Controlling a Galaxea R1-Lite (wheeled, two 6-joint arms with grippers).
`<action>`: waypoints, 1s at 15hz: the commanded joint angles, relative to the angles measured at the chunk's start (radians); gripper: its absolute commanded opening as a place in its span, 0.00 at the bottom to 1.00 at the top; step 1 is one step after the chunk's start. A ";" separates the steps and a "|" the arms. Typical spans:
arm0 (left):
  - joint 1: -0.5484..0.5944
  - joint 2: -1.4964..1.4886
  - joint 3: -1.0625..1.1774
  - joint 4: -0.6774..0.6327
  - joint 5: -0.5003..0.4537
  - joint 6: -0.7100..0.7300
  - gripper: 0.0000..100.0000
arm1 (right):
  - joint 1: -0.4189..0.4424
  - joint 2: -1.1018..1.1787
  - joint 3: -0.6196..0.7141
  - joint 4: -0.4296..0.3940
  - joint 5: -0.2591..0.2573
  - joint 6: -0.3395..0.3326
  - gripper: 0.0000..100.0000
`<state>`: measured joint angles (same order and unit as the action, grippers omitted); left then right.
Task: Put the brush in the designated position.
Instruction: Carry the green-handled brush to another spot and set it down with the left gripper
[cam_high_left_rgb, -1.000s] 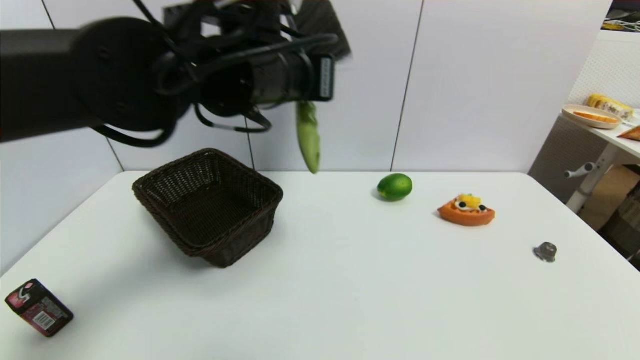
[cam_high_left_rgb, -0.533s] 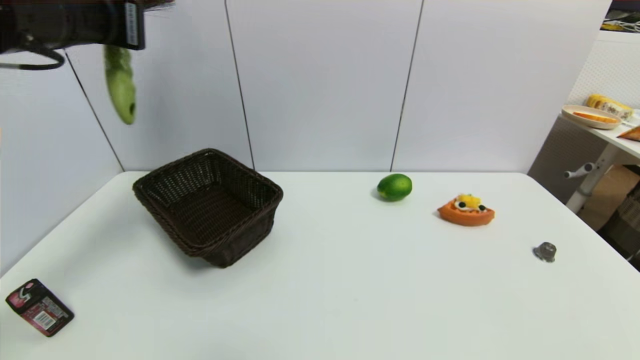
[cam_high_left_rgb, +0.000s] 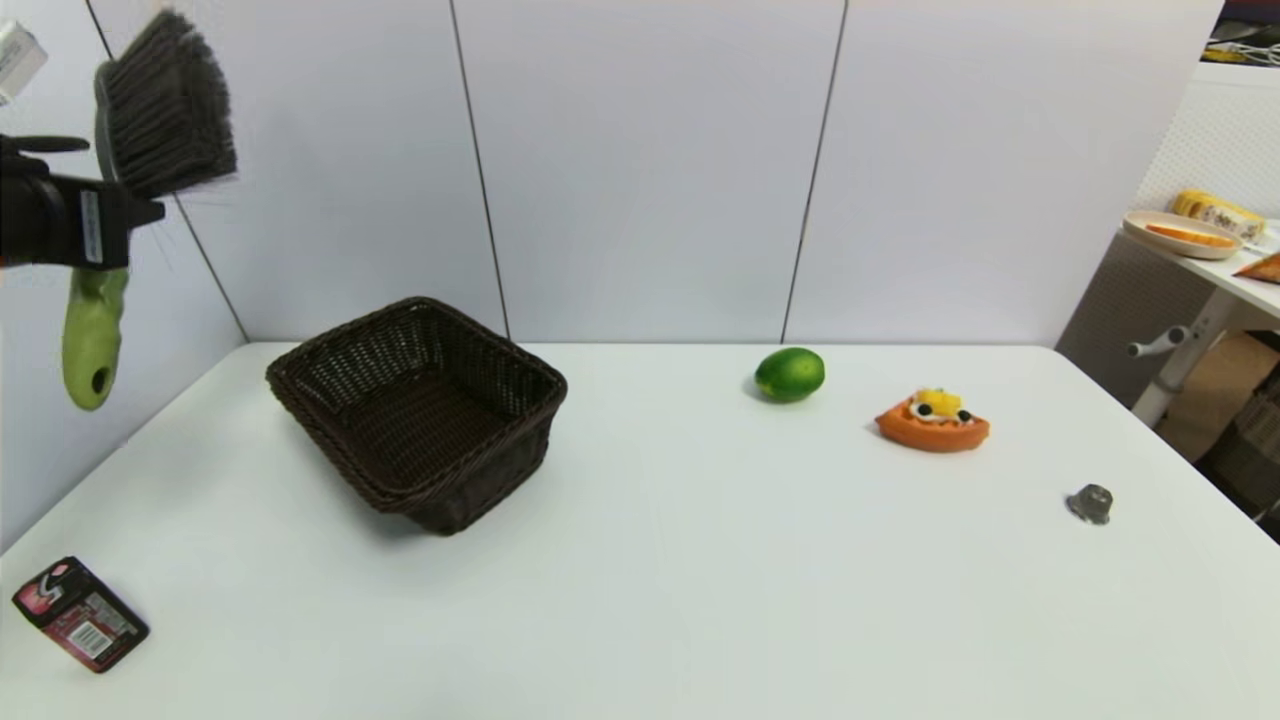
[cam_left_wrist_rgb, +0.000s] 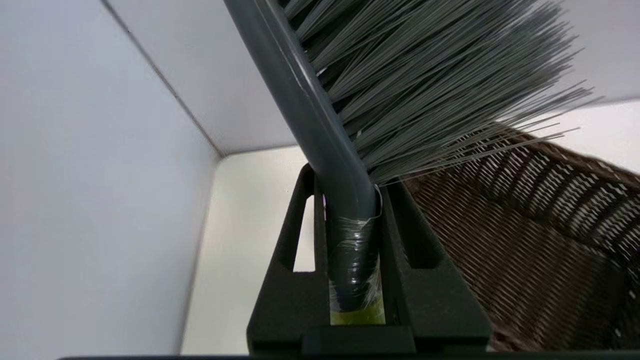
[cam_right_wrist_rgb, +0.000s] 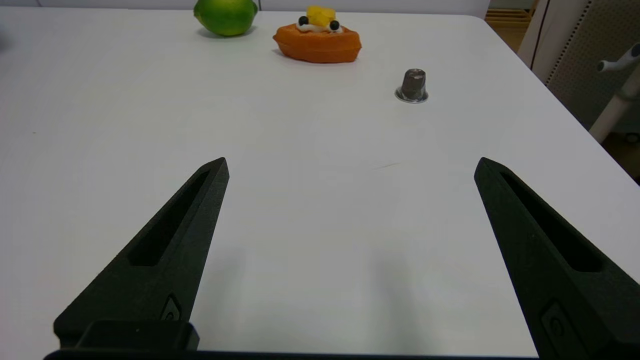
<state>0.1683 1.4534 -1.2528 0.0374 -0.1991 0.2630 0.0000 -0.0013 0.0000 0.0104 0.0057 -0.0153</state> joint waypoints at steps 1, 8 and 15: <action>0.025 0.105 0.111 -0.154 -0.068 0.012 0.00 | 0.000 0.001 0.002 0.000 0.000 0.000 1.00; 0.132 0.280 0.134 -0.360 -0.071 0.058 0.00 | 0.000 0.001 0.002 0.000 0.000 0.000 1.00; 0.165 0.433 0.124 -0.361 -0.085 0.102 0.00 | 0.000 0.001 0.002 0.000 0.000 0.000 1.00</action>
<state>0.3185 1.8164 -1.1170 -0.3202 -0.2817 0.3591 0.0000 -0.0013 0.0000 0.0104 0.0057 -0.0153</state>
